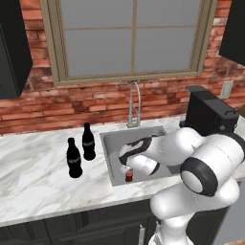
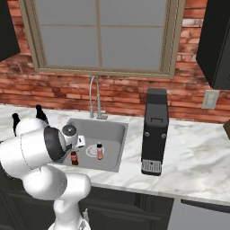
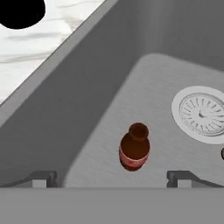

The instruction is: Place the large bottle from the dining counter next to the other large bottle outside the sink, and place the small bottle from the dining counter next to the other small bottle inside the sink.

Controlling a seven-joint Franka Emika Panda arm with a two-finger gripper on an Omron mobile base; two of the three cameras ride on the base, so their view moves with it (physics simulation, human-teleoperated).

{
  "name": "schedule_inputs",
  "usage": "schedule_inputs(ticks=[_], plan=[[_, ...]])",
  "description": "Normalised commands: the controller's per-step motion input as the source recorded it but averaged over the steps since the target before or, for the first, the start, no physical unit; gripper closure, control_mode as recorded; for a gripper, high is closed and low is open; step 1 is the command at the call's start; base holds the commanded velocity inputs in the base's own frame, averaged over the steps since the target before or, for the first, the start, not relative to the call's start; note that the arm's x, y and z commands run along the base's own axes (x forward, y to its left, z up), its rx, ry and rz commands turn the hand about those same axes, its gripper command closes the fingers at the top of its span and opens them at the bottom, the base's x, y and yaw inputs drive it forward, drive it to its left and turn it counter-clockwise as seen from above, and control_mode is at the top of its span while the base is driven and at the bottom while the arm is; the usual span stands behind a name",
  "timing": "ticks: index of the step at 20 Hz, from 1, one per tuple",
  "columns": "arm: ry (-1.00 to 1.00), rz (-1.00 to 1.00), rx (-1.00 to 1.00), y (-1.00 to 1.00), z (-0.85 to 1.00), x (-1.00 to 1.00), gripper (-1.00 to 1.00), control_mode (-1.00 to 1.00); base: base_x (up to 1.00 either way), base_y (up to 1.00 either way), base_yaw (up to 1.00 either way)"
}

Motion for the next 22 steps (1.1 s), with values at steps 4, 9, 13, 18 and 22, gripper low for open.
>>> schedule_inputs(ticks=[4, 9, 13, 18, 22], plan=[[-0.04, 0.0, 0.01, -0.04, 0.74, -0.12, -1.0, -1.0, 0.0, 0.0, 0.0], [-0.05, 0.0, 0.02, -0.12, 0.93, -0.2, -1.0, -1.0, 0.0, 0.0, 0.0], [-0.01, 0.0, 0.03, -0.21, 0.98, -0.48, -1.0, -1.0, 0.0, 0.0, 0.0], [0.0, 0.0, 0.04, -0.19, 1.0, -0.71, -1.0, -1.0, 0.0, 0.0, 0.0], [0.0, 0.0, 0.03, -0.13, 1.0, -0.67, -1.0, -1.0, 0.0, 0.0, 0.0]])
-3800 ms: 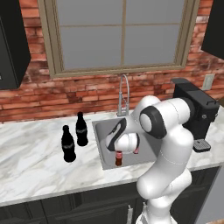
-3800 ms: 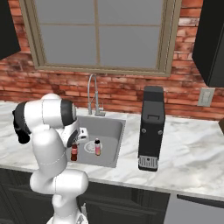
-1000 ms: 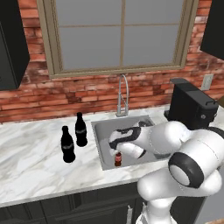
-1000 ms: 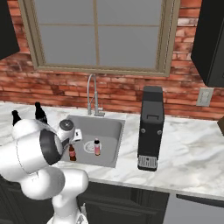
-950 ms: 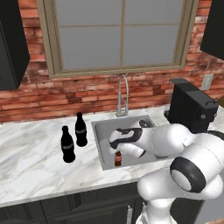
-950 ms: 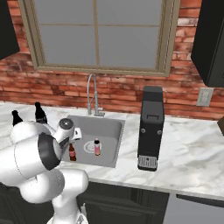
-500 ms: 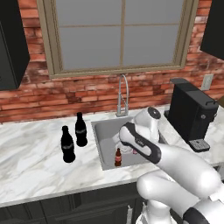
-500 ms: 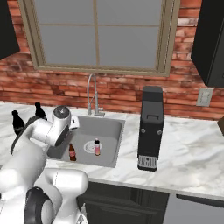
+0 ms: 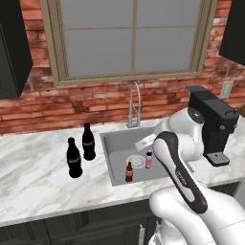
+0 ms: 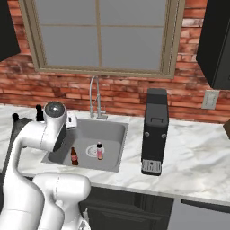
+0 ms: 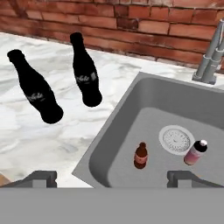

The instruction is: Place the large bottle from the dining counter next to the other large bottle outside the sink, and place the small bottle from the dining counter next to the other small bottle inside the sink.

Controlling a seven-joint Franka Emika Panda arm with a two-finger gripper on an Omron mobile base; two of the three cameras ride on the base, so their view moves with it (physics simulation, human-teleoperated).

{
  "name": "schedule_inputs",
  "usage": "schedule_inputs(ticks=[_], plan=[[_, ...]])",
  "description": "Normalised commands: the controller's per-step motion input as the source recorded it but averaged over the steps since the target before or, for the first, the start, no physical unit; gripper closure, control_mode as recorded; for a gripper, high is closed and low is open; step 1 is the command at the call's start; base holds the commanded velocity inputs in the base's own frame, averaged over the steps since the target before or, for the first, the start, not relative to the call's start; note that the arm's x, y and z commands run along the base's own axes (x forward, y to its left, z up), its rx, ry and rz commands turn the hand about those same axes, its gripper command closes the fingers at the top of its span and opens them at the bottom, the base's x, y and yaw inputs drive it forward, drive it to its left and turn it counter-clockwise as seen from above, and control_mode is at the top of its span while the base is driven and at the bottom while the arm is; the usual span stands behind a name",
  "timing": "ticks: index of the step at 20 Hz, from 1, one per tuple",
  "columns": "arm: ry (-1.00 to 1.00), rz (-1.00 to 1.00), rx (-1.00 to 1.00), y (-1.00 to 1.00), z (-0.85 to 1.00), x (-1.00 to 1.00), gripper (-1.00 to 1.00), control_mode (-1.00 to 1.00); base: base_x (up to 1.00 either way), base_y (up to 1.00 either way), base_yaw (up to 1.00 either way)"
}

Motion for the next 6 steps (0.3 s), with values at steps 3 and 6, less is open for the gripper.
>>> schedule_inputs(ticks=[3, 6], plan=[[0.02, 0.0, 0.01, -0.02, 1.0, -0.34, -1.0, -1.0, 0.0, 0.0, 0.0], [0.0, 0.0, 0.01, 0.0, 1.0, -0.36, -1.0, -1.0, 0.0, 0.0, 0.0]])
